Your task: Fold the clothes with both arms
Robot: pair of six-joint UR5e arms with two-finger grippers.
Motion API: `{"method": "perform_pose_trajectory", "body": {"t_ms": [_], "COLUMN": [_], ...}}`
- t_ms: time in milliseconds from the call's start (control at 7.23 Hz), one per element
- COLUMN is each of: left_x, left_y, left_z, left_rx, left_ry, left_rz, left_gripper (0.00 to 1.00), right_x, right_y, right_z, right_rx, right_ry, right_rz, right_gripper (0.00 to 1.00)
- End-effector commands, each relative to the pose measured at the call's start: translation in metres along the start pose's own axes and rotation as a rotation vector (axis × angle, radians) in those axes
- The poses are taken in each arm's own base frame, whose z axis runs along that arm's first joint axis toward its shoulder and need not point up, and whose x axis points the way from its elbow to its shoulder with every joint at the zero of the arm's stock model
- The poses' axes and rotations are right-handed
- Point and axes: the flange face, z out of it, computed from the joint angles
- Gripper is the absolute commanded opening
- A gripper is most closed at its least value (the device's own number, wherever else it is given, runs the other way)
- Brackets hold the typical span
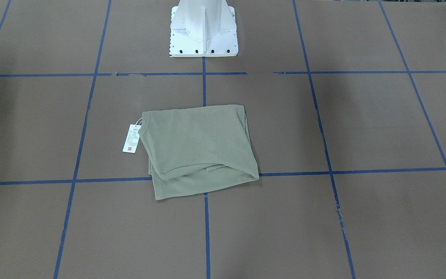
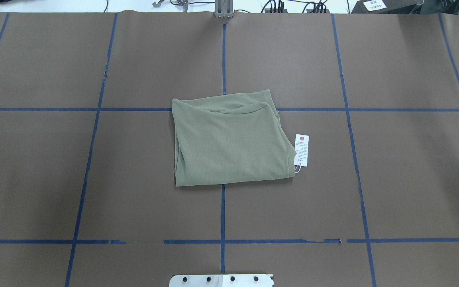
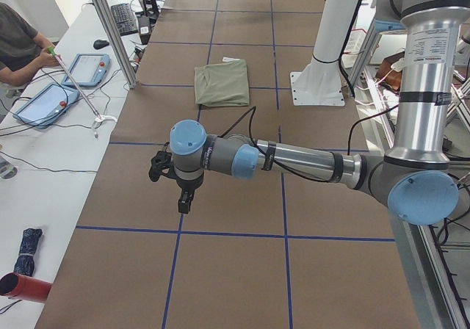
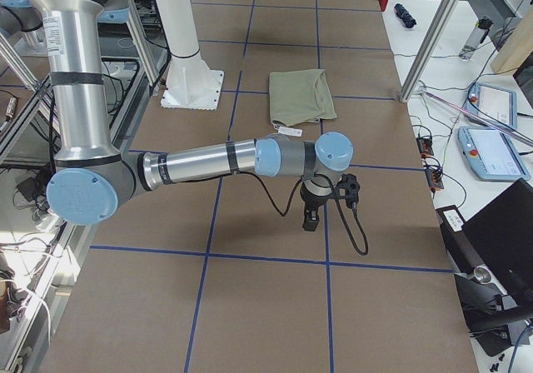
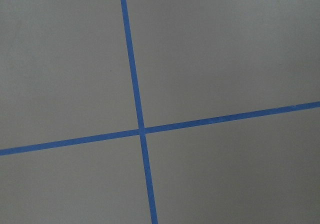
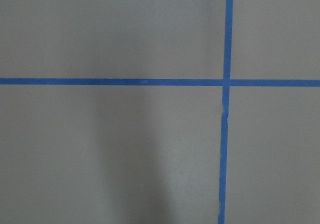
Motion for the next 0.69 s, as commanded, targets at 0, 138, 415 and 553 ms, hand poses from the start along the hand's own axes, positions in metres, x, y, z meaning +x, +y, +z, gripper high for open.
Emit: {"method": "perform_pose_trajectory", "body": {"t_ms": [0, 138, 415, 553], "left_x": [-0.0029, -0.0032, 0.0009, -0.0031], "left_y": [0.0085, 0.0089, 0.0113, 0.0114], "left_z": [0.0046, 0.0069, 0.0042, 0.0067], "left_rx": [-0.022, -0.043, -0.118, -0.124], "left_ry": [-0.003, -0.004, -0.015, -0.029], "left_rz": [-0.014, -0.03, -0.098, -0.105], "left_gripper": [1.0, 1.0, 1.0, 1.0], "right_x": [0.001, 0.0017, 0.0034, 0.004], "right_y": [-0.0002, -0.0004, 0.0007, 0.0007], "right_z": [0.0007, 0.0023, 0.0039, 0.0044], "right_rx": [-0.001, -0.004, -0.007, -0.008], "right_ry": [0.003, 0.004, 0.005, 0.005], "right_rz": [0.001, 0.001, 0.004, 0.005], "right_gripper": [1.0, 1.0, 1.0, 1.0]}}
